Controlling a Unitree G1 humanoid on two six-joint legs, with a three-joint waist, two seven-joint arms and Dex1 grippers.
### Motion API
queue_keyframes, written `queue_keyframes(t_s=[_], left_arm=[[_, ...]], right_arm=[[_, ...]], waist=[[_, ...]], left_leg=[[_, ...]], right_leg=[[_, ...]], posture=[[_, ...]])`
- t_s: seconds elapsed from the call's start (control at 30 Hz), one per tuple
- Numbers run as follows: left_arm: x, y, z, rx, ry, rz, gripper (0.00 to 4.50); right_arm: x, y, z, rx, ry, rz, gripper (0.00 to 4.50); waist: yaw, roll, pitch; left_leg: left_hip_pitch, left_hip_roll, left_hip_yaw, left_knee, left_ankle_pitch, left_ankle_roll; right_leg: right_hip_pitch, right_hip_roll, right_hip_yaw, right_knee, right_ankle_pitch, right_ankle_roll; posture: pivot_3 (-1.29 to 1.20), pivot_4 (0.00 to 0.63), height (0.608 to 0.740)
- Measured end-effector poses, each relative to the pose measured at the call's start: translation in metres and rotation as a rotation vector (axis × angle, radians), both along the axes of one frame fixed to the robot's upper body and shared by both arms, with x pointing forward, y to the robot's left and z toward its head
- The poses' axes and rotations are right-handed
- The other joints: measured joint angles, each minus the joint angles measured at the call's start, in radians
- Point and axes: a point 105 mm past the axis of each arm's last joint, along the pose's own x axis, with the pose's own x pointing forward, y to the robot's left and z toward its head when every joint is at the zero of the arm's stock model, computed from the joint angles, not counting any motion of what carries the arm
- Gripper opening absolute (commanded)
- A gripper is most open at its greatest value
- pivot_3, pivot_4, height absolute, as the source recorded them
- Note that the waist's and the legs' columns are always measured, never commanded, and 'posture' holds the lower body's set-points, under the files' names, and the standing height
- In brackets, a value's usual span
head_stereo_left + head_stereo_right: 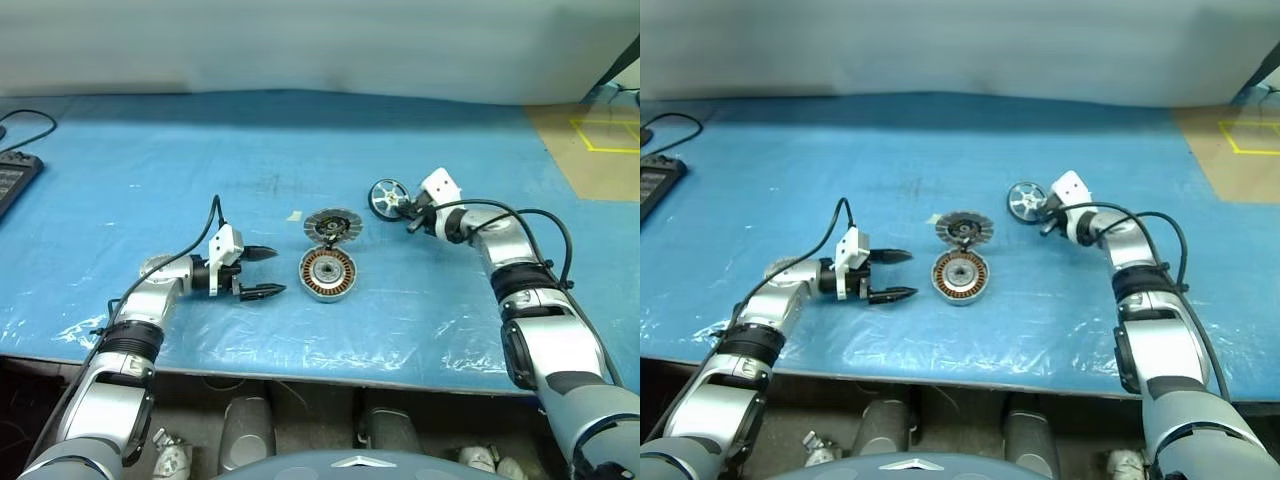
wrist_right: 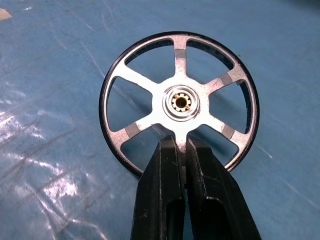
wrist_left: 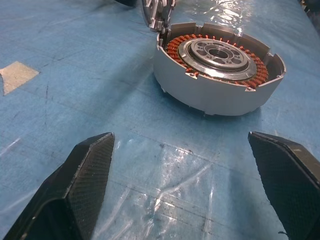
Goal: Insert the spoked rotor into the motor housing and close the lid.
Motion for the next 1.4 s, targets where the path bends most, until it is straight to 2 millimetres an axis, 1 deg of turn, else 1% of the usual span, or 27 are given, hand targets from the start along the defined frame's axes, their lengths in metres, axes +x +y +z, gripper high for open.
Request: queue_keyframes(t_s=[0.13, 0.2, 0.23, 0.3, 0.4, 0.5, 0.57, 0.67, 0.73, 0.83, 0.87, 1.0, 1.1, 1.3, 1.4], left_arm=[[0.0, -0.001, 0.001, -0.004, 0.003, -0.011, 4.5], [-0.001, -0.004, 0.002, -0.011, 0.007, -0.024, 4.5], [-0.001, -0.005, 0.002, -0.014, 0.008, -0.029, 4.5], [-0.002, -0.006, 0.003, -0.022, 0.02, -0.043, 4.5], [-0.004, -0.009, 0.003, -0.037, 0.029, -0.062, 4.5], [-0.005, -0.01, 0.003, -0.042, 0.031, -0.073, 4.5], [-0.005, -0.01, 0.004, -0.043, 0.03, -0.076, 4.5], [-0.005, -0.011, 0.004, -0.043, 0.029, -0.079, 4.5], [-0.005, -0.011, 0.005, -0.043, 0.029, -0.084, 4.5], [-0.005, -0.011, 0.005, -0.044, 0.03, -0.086, 4.5], [-0.005, -0.012, 0.004, -0.045, 0.03, -0.087, 4.5], [-0.005, -0.013, 0.004, -0.047, 0.03, -0.09, 4.5], [-0.006, -0.014, 0.004, -0.047, 0.031, -0.091, 4.5], [-0.006, -0.015, 0.003, -0.049, 0.032, -0.093, 4.5], [-0.007, -0.015, 0.003, -0.049, 0.032, -0.094, 4.5]], right_arm=[[-0.017, -0.015, 0.001, 0.021, -0.012, 0.009, 0.03], [-0.03, -0.02, 0.003, 0.037, -0.021, 0.03, 0.03], [-0.041, -0.022, 0.004, 0.047, -0.02, 0.055, 0.03], [-0.062, -0.021, 0.003, 0.077, 0.004, 0.117, 0.03], [-0.09, -0.009, -0.003, 0.114, 0.059, 0.221, 0.03], [-0.111, 0.003, -0.004, 0.154, 0.102, 0.308, 0.03], [-0.121, 0.013, 0.002, 0.182, 0.111, 0.369, 0.03], [-0.13, 0.031, 0.016, 0.208, 0.096, 0.463, 0.03], [-0.135, 0.042, 0.021, 0.218, 0.096, 0.519, 0.03], [-0.139, 0.056, 0.022, 0.217, 0.109, 0.573, 0.03], [-0.139, 0.063, 0.021, 0.223, 0.12, 0.593, 0.03], [-0.14, 0.079, 0.015, 0.222, 0.159, 0.641, 0.03], [-0.137, 0.091, 0.015, 0.207, 0.159, 0.664, 0.03], [-0.123, 0.1, 0.01, 0.165, 0.159, 0.651, 0.03], [-0.119, 0.103, 0.008, 0.164, 0.16, 0.648, 0.03]], waist=[[0.001, 0.0, 0.0], [0.003, 0.0, 0.0], [0.006, 0.0, 0.0], [0.011, 0.0, 0.0], [0.012, 0.0, 0.0], [0.013, 0.0, 0.0], [0.013, 0.0, 0.0], [0.014, 0.0, 0.0], [0.015, 0.0, 0.0], [0.015, 0.0, 0.0], [0.015, 0.0, 0.0], [0.016, 0.0, 0.0], [0.015, 0.0, 0.0], [0.015, 0.0, 0.0], [0.015, 0.0, 0.0]], left_leg=[[0.0, 0.0, 0.0, -0.001, 0.001, 0.002], [0.0, 0.0, 0.0, -0.002, 0.001, 0.002], [0.0, 0.0, 0.0, -0.002, 0.001, 0.002], [0.001, 0.0, 0.0, -0.004, 0.001, 0.002], [0.001, 0.0, 0.0, -0.005, 0.001, 0.002], [0.001, 0.0, 0.0, -0.004, 0.0, 0.001], [0.002, 0.0, 0.0, -0.005, -0.001, 0.0], [0.003, 0.0, 0.0, -0.005, -0.001, 0.0], [0.002, 0.0, 0.0, -0.005, -0.001, 0.0], [0.002, 0.0, 0.0, -0.005, 0.0, 0.0], [0.002, 0.0, 0.0, -0.005, 0.0, 0.0], [0.002, 0.0, 0.0, -0.005, 0.0, 0.0], [0.002, -0.001, 0.0, -0.005, 0.0, -0.002], [0.002, -0.001, 0.0, -0.005, 0.001, -0.003], [0.002, -0.001, 0.0, -0.005, 0.001, -0.003]], right_leg=[[0.0, 0.0, 0.0, -0.001, 0.0, 0.0], [0.0, 0.0, 0.0, -0.001, 0.0, 0.0], [0.0, 0.0, 0.0, -0.002, 0.0, 0.0], [0.0, 0.0, 0.0, -0.003, 0.0, 0.0], [0.0, 0.0, 0.0, -0.003, 0.0, 0.0], [0.0, 0.0, 0.0, -0.004, 0.0, 0.0], [0.0, 0.0, 0.0, -0.004, 0.0, 0.0], [0.0, 0.0, 0.0, -0.003, 0.0, 0.0], [0.0, 0.0, 0.0, -0.004, 0.0, 0.0], [0.0, 0.0, 0.0, -0.004, 0.0, 0.0], [0.0, 0.0, 0.0, -0.004, 0.0, 0.0], [0.0, 0.0, 0.0, -0.004, 0.0, 0.0], [0.0, 0.0, 0.0, -0.004, 0.0, 0.0], [0.0, 0.0, 0.0, -0.004, 0.0, 0.0], [0.0, 0.0, 0.0, -0.004, 0.0, 0.0]], posture=[[0.0, 0.15, 0.74], [0.0, 0.15, 0.74], [0.0, 0.15, 0.74], [0.0, 0.15, 0.74], [0.0, 0.15, 0.74], [0.0, 0.15, 0.74], [0.0, 0.15, 0.74], [0.0, 0.15, 0.74], [0.0, 0.15, 0.74], [0.0, 0.15, 0.74], [0.0, 0.15, 0.74], [0.0, 0.15, 0.74], [0.0, 0.15, 0.74], [0.0, 0.15, 0.74], [0.0, 0.15, 0.74]])
